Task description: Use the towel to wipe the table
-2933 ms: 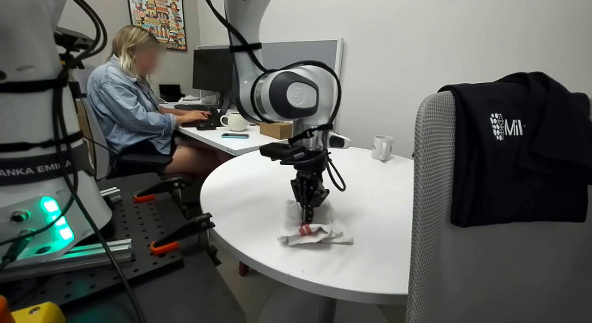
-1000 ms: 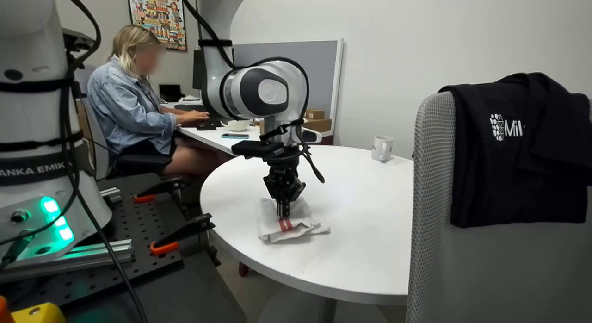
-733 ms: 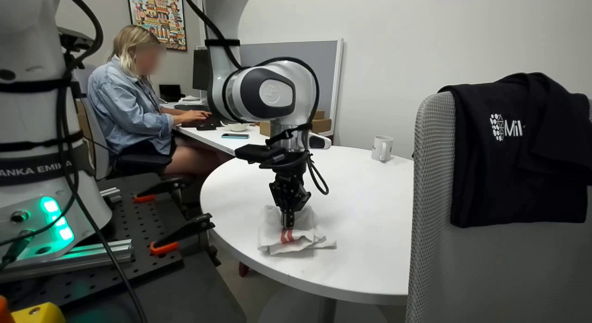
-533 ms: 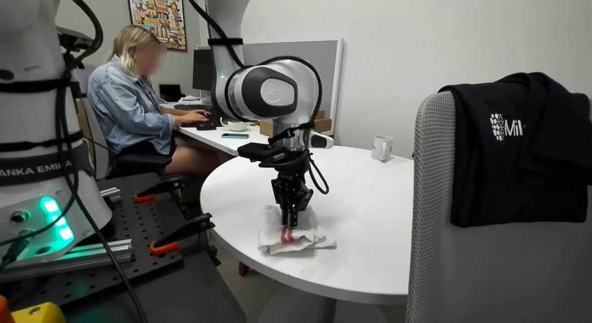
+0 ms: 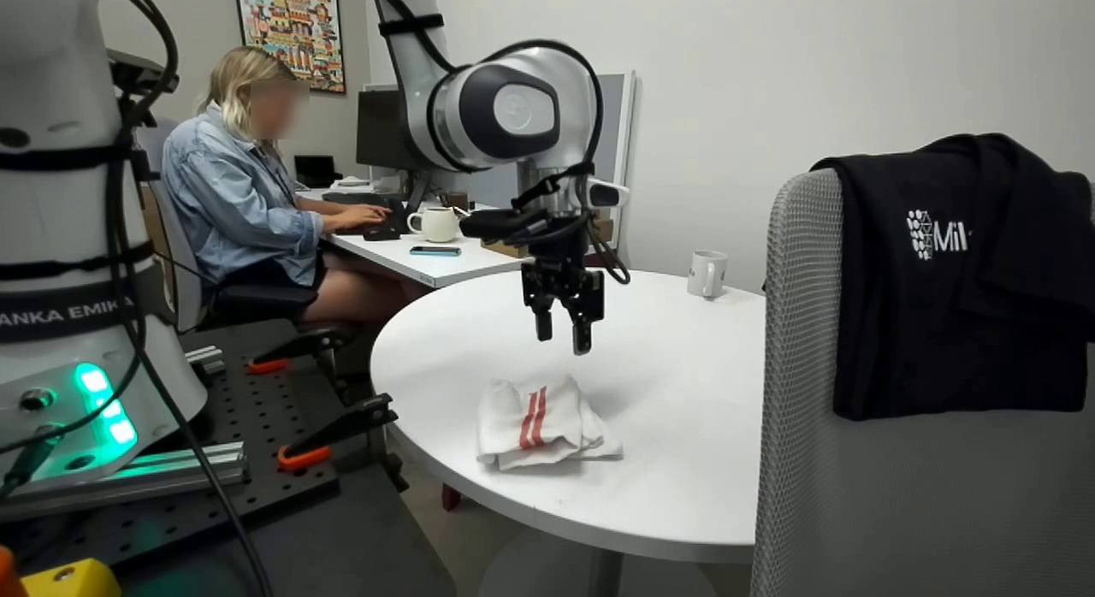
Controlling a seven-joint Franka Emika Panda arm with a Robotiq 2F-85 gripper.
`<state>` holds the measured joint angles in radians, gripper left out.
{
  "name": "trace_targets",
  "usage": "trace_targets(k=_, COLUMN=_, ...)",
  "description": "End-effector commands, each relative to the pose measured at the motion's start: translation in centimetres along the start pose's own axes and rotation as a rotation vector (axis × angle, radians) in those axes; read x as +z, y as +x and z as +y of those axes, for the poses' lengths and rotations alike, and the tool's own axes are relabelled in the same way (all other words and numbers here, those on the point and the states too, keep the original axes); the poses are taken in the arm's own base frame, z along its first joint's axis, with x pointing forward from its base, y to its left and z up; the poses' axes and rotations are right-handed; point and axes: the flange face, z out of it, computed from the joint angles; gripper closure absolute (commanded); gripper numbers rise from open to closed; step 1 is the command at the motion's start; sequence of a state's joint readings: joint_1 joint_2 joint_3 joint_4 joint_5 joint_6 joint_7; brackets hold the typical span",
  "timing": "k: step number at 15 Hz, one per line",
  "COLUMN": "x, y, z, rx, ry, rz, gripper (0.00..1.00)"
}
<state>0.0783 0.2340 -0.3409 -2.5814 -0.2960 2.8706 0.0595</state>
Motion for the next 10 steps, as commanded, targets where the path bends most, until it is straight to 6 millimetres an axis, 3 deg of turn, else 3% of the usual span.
trace_targets(k=1, x=-7.5, y=-0.4, z=-1.7, rx=0.003, ry=0.01, rz=0.082, gripper=0.0)
trace_targets(k=5, x=-14.3, y=-1.5, z=-3.7, rx=0.124, ry=0.032, rz=0.048, gripper=0.0)
trace_targets(k=6, x=-11.2, y=0.5, z=-3.0, rx=0.067, ry=0.015, rz=0.064, gripper=0.0)
trace_targets(k=8, x=-13.9, y=-0.3, z=-3.8, rx=0.093, ry=0.023, rz=0.058, gripper=0.0)
trace_targets(k=10, x=-14.5, y=-0.9, z=-3.8, rx=0.102, ry=0.027, rz=0.06, gripper=0.0)
